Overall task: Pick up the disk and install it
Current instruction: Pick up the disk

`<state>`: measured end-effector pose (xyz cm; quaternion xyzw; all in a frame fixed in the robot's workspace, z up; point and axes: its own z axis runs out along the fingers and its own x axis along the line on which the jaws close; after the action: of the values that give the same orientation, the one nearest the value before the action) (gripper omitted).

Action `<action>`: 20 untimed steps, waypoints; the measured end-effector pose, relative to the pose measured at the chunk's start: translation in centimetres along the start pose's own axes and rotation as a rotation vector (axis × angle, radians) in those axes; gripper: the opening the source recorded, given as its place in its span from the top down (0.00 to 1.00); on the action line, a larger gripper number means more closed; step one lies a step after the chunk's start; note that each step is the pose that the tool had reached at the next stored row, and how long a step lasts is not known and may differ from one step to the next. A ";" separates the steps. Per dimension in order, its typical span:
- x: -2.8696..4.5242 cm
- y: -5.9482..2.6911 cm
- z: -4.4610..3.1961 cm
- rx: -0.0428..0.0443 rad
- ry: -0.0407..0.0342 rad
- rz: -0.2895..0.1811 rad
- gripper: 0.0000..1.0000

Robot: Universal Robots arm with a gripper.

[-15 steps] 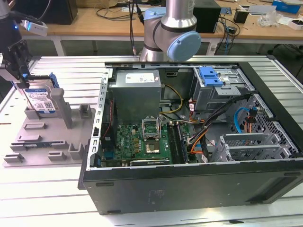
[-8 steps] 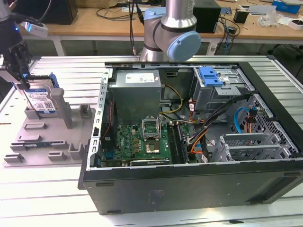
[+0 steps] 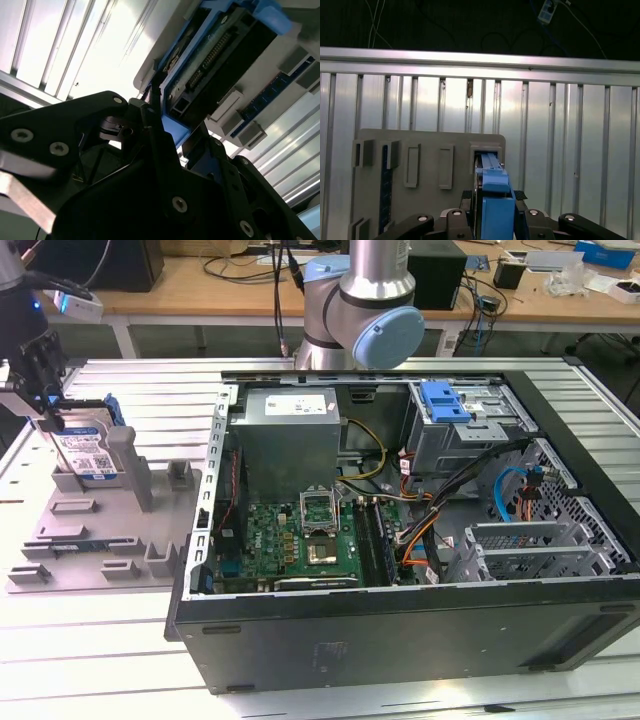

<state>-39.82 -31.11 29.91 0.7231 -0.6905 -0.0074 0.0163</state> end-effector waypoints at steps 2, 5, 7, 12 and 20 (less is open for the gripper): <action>0.00 0.02 0.06 0.0000 0.0000 0.000 0.59; 0.00 0.04 0.15 0.0000 0.0001 0.000 0.63; 0.00 0.04 0.22 -0.0003 0.0001 0.000 0.63; -0.01 0.03 0.30 0.0002 -0.0001 0.000 0.63; -0.01 0.03 0.29 0.0002 -0.0001 0.001 0.63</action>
<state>-39.86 -31.11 29.62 0.7229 -0.6907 -0.0073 0.0162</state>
